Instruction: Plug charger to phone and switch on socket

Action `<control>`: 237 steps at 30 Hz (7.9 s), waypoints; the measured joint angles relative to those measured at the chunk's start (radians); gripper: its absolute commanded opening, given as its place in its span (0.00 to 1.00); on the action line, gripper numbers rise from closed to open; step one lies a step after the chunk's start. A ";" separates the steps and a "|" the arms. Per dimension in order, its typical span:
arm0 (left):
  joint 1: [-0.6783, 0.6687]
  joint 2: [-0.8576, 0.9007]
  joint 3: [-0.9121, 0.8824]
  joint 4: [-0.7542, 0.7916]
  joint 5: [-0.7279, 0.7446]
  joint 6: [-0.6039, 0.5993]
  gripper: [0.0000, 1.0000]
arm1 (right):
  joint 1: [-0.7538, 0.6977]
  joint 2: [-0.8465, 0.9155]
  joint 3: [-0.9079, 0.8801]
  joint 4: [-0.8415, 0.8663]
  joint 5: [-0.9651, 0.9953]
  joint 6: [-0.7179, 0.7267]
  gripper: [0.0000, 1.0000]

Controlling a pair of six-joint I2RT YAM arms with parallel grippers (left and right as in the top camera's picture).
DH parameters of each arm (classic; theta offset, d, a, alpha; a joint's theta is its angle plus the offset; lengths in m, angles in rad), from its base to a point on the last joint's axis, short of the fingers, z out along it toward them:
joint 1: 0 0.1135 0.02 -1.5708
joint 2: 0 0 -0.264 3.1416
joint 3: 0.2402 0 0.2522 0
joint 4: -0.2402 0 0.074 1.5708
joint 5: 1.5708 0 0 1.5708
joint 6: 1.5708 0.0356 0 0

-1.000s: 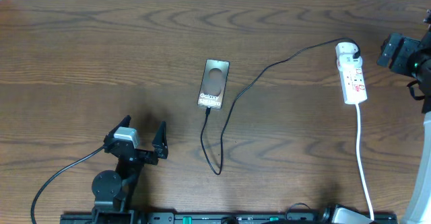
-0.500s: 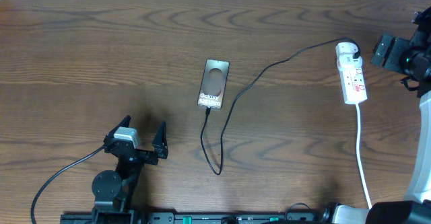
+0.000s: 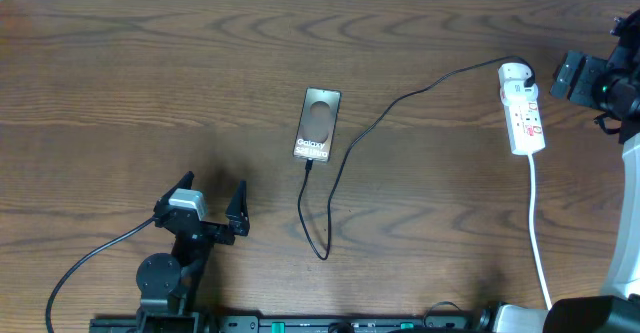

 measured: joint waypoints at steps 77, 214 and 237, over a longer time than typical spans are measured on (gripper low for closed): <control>0.000 0.000 0.001 -0.003 -0.001 0.000 0.96 | 0.399 -0.240 -1.318 1.077 -0.167 -0.091 0.99; 0.000 0.000 0.002 -0.003 -0.001 0.000 0.96 | 0.399 -1.487 -1.522 0.824 -0.168 -0.013 0.99; 0.000 0.000 0.002 -0.003 -0.001 0.000 0.96 | 0.409 -1.487 -1.522 0.824 -0.168 -0.013 0.99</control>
